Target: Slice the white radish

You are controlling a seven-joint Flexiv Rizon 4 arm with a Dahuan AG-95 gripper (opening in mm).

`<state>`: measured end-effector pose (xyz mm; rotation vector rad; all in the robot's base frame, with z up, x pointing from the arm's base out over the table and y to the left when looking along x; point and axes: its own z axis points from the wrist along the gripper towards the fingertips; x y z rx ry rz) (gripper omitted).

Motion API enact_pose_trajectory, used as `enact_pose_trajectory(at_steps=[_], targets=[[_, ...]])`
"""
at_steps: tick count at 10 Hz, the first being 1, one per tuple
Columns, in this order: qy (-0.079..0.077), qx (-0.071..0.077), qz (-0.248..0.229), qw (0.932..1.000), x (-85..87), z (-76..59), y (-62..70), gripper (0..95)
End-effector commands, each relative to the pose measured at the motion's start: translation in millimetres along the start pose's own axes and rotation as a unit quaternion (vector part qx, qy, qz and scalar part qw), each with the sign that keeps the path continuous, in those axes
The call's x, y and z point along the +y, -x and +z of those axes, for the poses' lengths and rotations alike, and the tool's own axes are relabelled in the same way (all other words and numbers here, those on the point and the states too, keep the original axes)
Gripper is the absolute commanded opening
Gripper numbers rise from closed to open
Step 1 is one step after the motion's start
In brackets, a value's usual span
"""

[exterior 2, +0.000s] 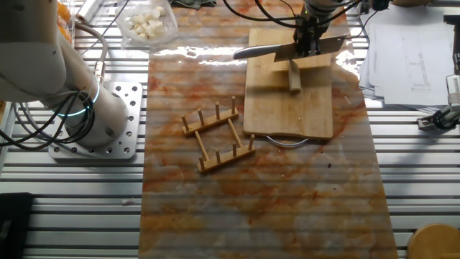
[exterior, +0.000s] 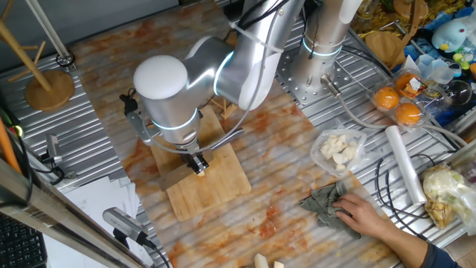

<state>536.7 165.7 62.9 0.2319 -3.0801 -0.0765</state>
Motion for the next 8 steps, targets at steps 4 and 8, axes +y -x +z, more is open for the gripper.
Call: enact_pose_trajectory(at_steps=[4,8], targets=[[0.001,0.003,-0.003,1.0,-2.1,16.6,-0.5,0.0],[0.009,-0.005,-0.01,0.9999,-1.2,28.8,-0.4,0.0]])
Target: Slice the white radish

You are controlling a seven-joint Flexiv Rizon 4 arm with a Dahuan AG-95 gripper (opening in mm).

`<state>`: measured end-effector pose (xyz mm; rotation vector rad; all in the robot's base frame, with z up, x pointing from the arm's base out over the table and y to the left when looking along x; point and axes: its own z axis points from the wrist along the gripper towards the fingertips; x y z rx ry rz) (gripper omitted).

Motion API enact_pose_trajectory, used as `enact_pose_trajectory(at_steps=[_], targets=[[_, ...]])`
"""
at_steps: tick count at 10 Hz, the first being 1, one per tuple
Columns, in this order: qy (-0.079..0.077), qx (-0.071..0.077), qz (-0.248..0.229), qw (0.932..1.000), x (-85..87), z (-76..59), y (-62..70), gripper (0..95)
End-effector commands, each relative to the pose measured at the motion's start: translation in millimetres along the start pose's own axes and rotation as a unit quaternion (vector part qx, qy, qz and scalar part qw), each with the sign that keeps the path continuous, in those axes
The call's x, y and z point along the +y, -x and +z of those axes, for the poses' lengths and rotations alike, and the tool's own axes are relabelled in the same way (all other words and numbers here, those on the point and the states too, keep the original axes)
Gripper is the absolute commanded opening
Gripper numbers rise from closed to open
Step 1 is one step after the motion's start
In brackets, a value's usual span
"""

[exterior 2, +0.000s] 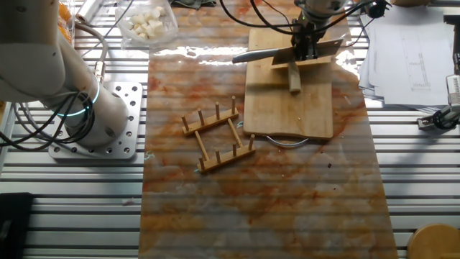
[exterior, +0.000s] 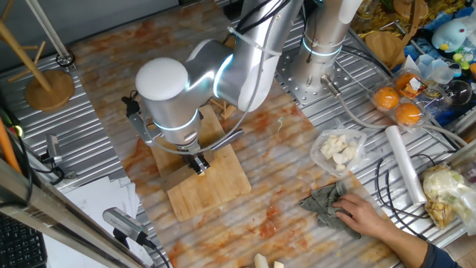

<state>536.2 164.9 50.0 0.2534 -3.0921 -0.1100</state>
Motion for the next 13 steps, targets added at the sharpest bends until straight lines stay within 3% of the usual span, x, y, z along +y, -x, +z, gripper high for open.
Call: enact_pose_trajectory(at_steps=[1,2,4,6,8,9,13], targets=[[0.0,0.0,-0.002,1.0,4.0,13.5,1.7,0.0],[-0.002,-0.001,-0.001,1.0,6.8,13.0,1.9,0.0],[-0.031,0.006,-0.015,0.9994,9.5,14.1,0.6,0.0],[-0.027,0.003,-0.015,0.9995,7.9,16.5,-1.4,0.0],[-0.009,-0.006,-0.012,0.9999,6.4,18.7,-3.4,0.0],[-0.009,-0.007,-0.014,0.9998,7.0,17.7,-2.6,0.0],[-0.033,-0.006,-0.025,0.9991,13.0,-2.0,4.7,0.0]])
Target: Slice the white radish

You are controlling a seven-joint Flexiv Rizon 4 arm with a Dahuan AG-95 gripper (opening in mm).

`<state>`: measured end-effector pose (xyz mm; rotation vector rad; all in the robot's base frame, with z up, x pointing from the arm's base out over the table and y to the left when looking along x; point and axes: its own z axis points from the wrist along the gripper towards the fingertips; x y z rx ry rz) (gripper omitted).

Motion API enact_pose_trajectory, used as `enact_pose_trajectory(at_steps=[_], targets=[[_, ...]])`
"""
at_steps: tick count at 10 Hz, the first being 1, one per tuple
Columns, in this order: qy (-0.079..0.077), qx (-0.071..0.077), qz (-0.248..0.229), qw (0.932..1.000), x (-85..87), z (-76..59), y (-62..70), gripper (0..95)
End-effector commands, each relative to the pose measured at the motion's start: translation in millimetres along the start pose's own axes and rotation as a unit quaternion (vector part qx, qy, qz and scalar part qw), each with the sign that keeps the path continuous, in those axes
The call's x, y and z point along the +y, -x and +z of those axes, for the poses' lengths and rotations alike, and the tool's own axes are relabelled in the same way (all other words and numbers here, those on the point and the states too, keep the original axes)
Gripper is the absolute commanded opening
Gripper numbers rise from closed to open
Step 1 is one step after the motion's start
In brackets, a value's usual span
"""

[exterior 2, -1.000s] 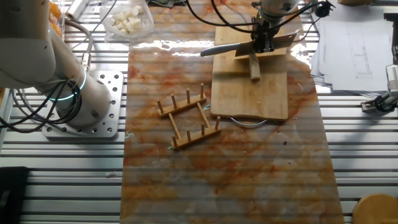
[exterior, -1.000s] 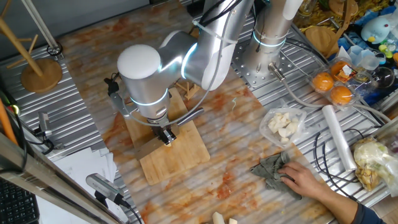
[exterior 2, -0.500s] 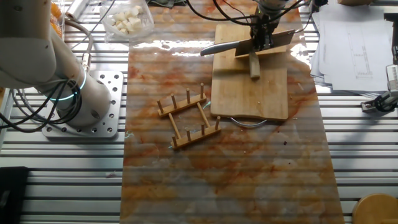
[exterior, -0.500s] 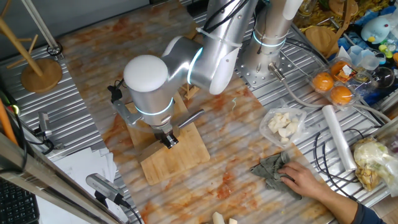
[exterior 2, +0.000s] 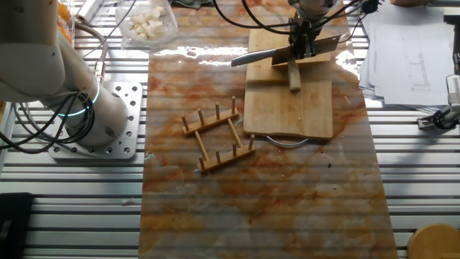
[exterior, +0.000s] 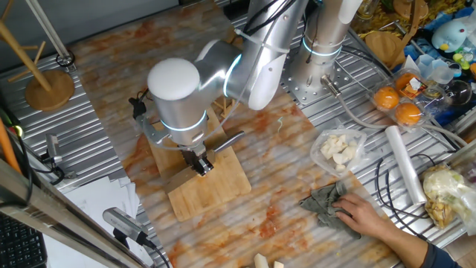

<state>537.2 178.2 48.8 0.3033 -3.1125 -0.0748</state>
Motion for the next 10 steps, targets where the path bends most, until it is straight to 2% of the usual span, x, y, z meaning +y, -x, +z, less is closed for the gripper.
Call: enact_pose_trajectory(at_steps=[1,4,6,7,9,10], targets=[[-0.017,-0.001,-0.012,0.9998,-0.7,-0.5,0.9,0.0],[-0.014,-0.008,-0.019,0.9997,-2.0,8.7,-0.2,0.0],[-0.004,-0.023,-0.02,0.9995,-1.8,8.7,0.1,0.0],[-0.014,-0.026,-0.031,0.9991,-1.5,8.3,0.5,0.0],[-0.021,-0.025,-0.035,0.9988,-1.5,8.3,0.5,0.0],[-0.022,-0.031,-0.034,0.9987,-1.5,8.3,0.5,0.0]])
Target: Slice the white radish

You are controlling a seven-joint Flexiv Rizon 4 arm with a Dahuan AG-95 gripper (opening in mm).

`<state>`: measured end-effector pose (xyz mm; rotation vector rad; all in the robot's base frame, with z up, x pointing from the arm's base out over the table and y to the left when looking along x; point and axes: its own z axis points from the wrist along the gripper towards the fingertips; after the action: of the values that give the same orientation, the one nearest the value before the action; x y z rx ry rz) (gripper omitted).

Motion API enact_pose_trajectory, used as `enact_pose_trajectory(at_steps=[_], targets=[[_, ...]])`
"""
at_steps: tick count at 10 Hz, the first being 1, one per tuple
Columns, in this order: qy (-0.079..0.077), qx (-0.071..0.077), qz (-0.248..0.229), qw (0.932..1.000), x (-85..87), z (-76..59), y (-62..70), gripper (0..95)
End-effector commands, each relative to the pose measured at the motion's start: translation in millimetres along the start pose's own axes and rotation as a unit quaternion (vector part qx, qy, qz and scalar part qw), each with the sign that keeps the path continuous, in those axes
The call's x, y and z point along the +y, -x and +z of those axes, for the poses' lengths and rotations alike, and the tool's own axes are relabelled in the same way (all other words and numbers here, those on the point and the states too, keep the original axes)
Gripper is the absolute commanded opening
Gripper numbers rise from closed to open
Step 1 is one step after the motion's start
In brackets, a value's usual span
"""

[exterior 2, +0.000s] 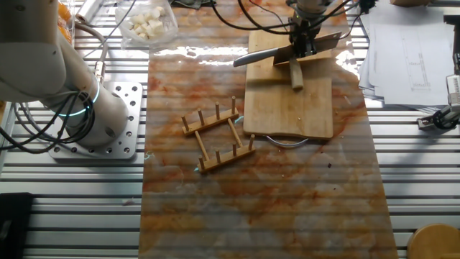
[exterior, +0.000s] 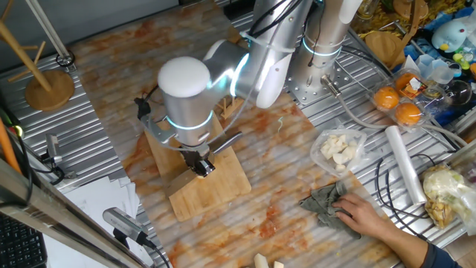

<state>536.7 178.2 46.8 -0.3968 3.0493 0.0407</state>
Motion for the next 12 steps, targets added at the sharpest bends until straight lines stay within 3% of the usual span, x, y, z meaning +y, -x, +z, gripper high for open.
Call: enact_pose_trajectory(at_steps=[1,6,7,9,12], targets=[[-0.004,0.0,-0.001,1.0,-1.4,6.3,0.5,0.0],[0.002,0.016,-0.008,0.9998,-1.4,6.3,0.5,0.0],[-0.006,0.02,-0.014,0.9997,-1.4,6.3,0.5,0.0],[-0.021,0.044,-0.019,0.9986,-0.8,0.7,1.7,0.0],[-0.021,0.054,-0.022,0.9981,-3.6,-4.7,-2.5,0.0]])
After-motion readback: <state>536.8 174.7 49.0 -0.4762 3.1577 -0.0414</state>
